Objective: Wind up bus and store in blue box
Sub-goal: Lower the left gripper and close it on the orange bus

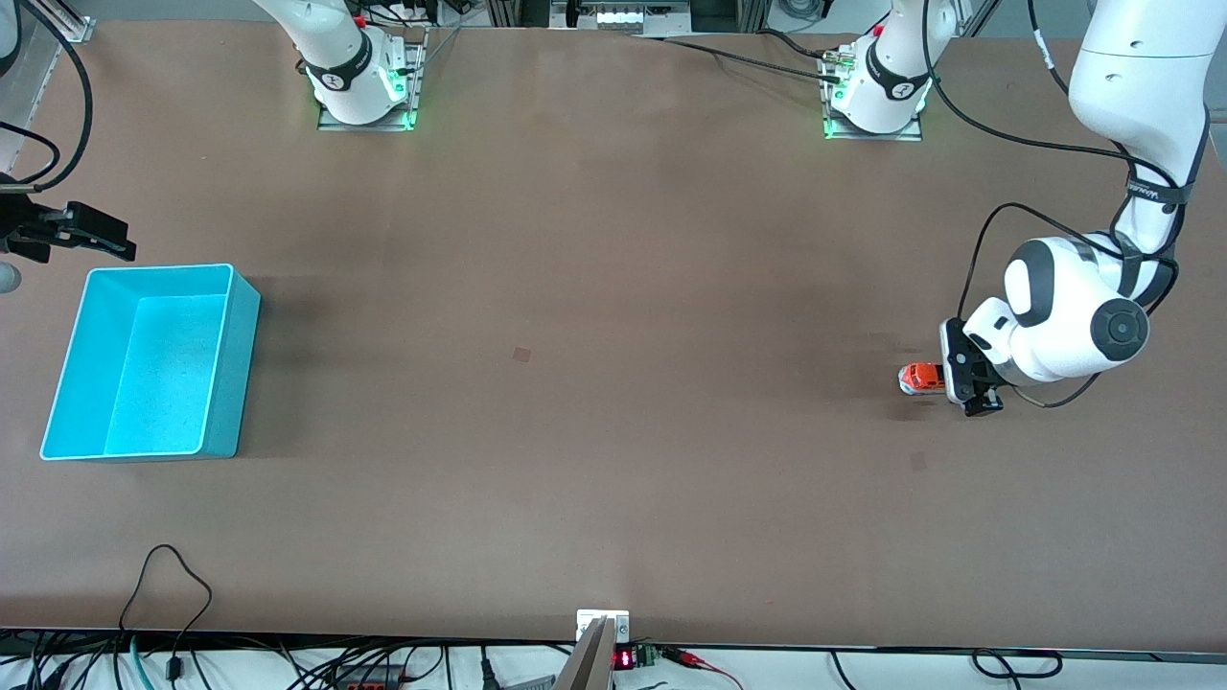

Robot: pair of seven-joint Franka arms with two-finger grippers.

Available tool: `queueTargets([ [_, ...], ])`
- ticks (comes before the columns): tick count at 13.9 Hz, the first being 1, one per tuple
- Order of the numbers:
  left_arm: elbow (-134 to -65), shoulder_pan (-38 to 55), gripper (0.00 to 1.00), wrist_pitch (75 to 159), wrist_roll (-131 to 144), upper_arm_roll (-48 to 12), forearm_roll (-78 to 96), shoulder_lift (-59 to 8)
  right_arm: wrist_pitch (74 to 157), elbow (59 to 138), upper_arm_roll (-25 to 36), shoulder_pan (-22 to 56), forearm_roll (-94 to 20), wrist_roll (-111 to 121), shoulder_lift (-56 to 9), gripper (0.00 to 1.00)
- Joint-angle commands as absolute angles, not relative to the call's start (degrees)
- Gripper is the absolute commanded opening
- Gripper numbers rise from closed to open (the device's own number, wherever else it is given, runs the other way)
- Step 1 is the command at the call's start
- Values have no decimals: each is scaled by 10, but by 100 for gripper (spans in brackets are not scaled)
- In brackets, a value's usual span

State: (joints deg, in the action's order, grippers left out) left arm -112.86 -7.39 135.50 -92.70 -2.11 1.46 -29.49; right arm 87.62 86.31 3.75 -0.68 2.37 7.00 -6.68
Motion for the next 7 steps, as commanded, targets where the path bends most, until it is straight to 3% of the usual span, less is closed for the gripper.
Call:
queueTargets([
  [1, -1152, -78, 100, 1382, -924, -31, 25, -290, 863, 856, 37, -11, 24, 69, -66, 100],
  [4, -1153, -79, 100, 1386, -925, -37, 25, -291, 860, 856, 37, -17, 23, 69, -67, 100],
  [7, -1153, -80, 85, 1397, -931, -47, 24, -292, 860, 856, 37, -19, 15, 69, -67, 100],
])
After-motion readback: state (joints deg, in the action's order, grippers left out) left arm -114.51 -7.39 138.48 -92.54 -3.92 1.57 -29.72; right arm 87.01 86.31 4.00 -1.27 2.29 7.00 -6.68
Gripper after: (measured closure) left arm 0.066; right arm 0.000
